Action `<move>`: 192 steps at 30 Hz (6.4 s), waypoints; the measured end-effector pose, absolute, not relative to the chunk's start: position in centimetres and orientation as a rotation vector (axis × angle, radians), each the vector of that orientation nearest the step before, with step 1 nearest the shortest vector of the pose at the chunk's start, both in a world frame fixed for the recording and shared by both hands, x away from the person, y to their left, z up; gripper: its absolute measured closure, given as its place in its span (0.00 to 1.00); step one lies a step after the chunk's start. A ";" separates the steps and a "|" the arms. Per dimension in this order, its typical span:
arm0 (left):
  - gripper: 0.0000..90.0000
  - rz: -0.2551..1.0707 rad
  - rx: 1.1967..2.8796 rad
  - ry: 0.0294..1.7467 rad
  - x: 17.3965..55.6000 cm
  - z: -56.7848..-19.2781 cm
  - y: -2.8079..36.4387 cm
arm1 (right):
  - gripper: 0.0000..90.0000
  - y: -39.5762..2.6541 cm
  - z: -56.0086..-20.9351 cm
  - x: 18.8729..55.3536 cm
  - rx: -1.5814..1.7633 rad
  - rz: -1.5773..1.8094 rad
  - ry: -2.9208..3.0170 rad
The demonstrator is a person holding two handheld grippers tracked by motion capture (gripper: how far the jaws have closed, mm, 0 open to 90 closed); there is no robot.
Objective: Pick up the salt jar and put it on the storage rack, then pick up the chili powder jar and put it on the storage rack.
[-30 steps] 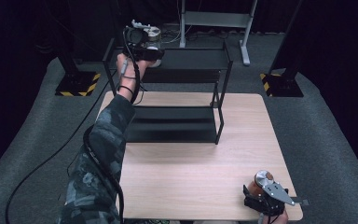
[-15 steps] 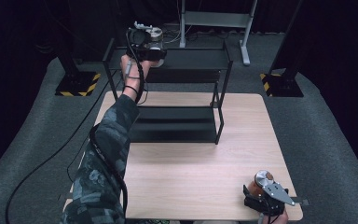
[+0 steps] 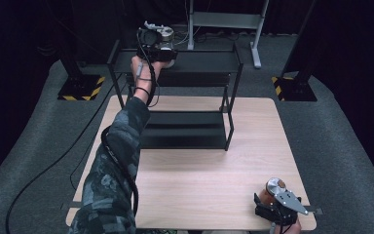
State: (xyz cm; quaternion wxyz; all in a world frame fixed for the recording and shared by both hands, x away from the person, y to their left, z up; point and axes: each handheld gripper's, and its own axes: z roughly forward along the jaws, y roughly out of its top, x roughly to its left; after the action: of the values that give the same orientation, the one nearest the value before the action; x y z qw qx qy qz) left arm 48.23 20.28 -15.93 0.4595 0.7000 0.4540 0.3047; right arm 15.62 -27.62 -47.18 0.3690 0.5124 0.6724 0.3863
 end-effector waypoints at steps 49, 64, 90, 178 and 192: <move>0.00 0.649 2.225 0.947 39.9 -16.3 23.0 | 0.00 -27.4 -47.1 15.6 1.326 0.985 1.721; 0.00 0.522 2.354 0.933 35.5 -27.2 24.7 | 0.00 -27.4 -47.1 15.7 1.323 0.981 1.721; 0.00 0.449 2.192 1.167 31.2 -40.4 27.9 | 0.00 -27.3 -47.1 15.7 1.326 0.975 1.722; 0.00 0.492 2.093 1.145 28.6 -43.9 28.3 | 0.34 -29.8 -37.5 21.1 1.301 0.933 2.076; 0.00 0.505 2.096 1.141 28.4 -43.9 28.2 | 0.34 -28.2 -34.9 24.7 1.238 0.878 2.196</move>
State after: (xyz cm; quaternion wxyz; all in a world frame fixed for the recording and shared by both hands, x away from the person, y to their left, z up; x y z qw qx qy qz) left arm 28.44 28.17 -43.89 0.3442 0.8067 0.4392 0.1946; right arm 24.74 -28.19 -34.86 0.2340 0.4510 0.7998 0.3198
